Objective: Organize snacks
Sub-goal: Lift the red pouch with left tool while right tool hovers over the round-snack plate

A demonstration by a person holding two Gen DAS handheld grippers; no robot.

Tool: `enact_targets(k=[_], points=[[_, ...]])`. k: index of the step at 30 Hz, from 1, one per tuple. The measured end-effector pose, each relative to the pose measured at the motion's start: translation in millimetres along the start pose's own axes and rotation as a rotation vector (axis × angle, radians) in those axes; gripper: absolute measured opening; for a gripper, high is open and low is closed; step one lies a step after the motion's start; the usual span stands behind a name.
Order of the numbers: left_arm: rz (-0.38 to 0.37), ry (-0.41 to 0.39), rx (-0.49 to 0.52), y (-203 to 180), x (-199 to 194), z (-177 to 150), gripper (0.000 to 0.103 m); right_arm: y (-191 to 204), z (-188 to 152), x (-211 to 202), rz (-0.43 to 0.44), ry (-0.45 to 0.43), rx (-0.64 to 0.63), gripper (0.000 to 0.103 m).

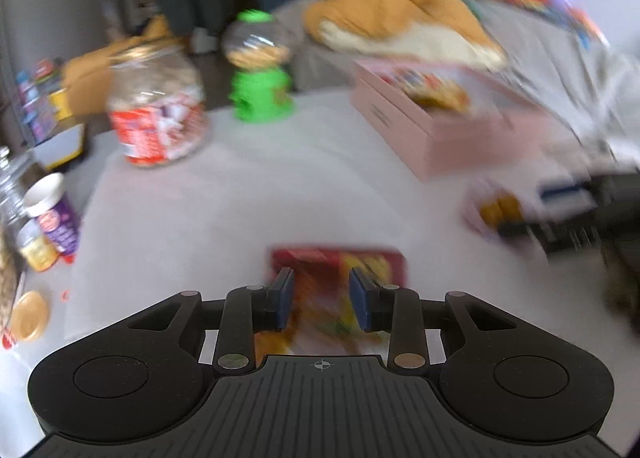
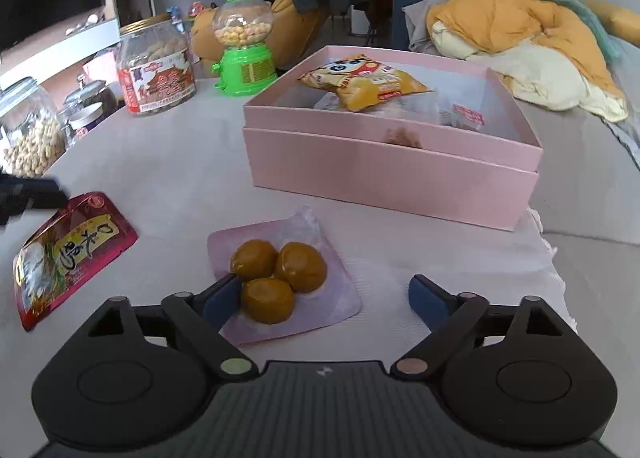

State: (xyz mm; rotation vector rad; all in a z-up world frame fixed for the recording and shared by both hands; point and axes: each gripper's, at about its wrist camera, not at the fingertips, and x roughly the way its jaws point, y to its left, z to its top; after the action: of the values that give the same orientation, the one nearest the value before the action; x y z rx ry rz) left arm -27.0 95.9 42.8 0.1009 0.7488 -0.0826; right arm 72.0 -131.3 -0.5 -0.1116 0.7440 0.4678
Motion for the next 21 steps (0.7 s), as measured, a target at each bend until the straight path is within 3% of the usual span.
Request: enact_targets(k=[3,8,12,15,16,21], points=[[0.013,-0.016,0.105,-21,0,-10,0.046,2,0,1,-0.005,0.000,0.003,0.095],[-0.024,0.006,0.132,-31,7,-9,0.078,2,0,1,-0.005,-0.003,0.004,0.095],[-0.013,0.001,0.142,-34,8,-10,0.080,2,0,1,-0.008,-0.004,0.003,0.095],[0.054,-0.005,0.129,-26,11,-11,0.079,2,0,2,-0.017,-0.003,0.006,0.098],[0.084,0.007,0.124,-22,14,-11,0.083,2,0,2,-0.020,-0.002,0.008,0.099],[0.045,0.033,0.037,5,22,-3,0.084,2,0,4,-0.027,0.002,0.013,0.101]])
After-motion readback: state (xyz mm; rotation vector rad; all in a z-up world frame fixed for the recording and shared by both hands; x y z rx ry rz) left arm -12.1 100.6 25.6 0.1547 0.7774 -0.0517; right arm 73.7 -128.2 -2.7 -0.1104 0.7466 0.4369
